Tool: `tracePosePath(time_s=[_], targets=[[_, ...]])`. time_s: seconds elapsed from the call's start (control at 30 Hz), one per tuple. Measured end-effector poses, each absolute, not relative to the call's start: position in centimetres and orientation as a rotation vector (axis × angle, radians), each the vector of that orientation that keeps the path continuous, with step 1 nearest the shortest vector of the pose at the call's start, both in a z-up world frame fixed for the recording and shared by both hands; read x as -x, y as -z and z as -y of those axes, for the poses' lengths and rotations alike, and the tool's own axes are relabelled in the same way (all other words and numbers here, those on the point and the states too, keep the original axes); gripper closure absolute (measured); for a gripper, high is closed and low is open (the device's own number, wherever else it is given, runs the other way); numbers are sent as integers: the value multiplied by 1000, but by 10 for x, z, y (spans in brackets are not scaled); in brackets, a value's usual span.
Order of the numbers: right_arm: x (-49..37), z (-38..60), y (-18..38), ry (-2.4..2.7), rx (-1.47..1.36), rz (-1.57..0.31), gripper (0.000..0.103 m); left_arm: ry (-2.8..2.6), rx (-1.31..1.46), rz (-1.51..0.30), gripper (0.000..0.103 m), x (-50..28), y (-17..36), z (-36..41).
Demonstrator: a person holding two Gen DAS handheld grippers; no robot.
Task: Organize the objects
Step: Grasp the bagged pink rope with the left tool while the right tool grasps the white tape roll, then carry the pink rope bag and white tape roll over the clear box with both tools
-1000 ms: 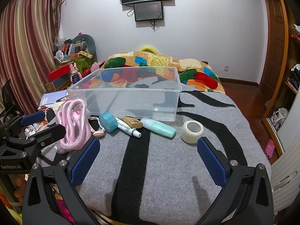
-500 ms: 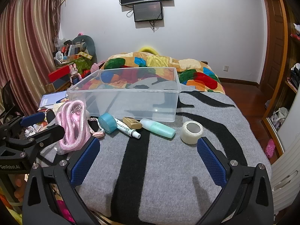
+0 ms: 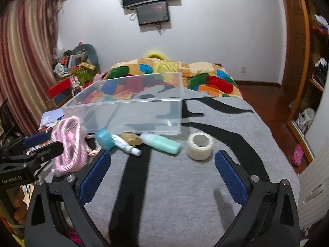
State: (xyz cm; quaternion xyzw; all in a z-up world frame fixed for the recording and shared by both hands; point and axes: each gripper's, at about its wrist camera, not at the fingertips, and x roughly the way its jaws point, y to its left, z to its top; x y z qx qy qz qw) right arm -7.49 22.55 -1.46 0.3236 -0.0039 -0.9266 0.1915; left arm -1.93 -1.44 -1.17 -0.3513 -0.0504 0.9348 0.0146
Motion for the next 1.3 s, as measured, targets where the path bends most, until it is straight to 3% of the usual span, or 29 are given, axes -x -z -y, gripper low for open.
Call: tracePosePath(time_s=[0.23,0.4,0.67,0.77,0.97,1.0,1.03,1.17,1.3], targets=[[111,-253,25,2628,-1033,87,26,-2918,1209,252,22,40,16,32],[133,-255,32,2629,-1095,2,41,-2908,1298,286,14,56,25,39],[147,-245,49,2539,-1165,-9,68,-2901,1330,352,14,53,41,52],[143,-247,51,2535,-1156,13,68,-2886,1303,368,16,43,43,56],[132,-249,44,2537,-1105,28,68,-2876,1247,340,41,24,39,60],[130,-248,43,2538,-1098,26,68,-2883,1232,307,48,20,36,57],[128,-247,42,2539,-1090,18,68,-2893,1214,270,63,15,34,54],[118,-241,34,2537,-1059,-2,68,-2945,1203,106,71,5,28,43],[110,-237,24,2535,-1026,-21,68,-2971,1192,74,75,0,22,46]])
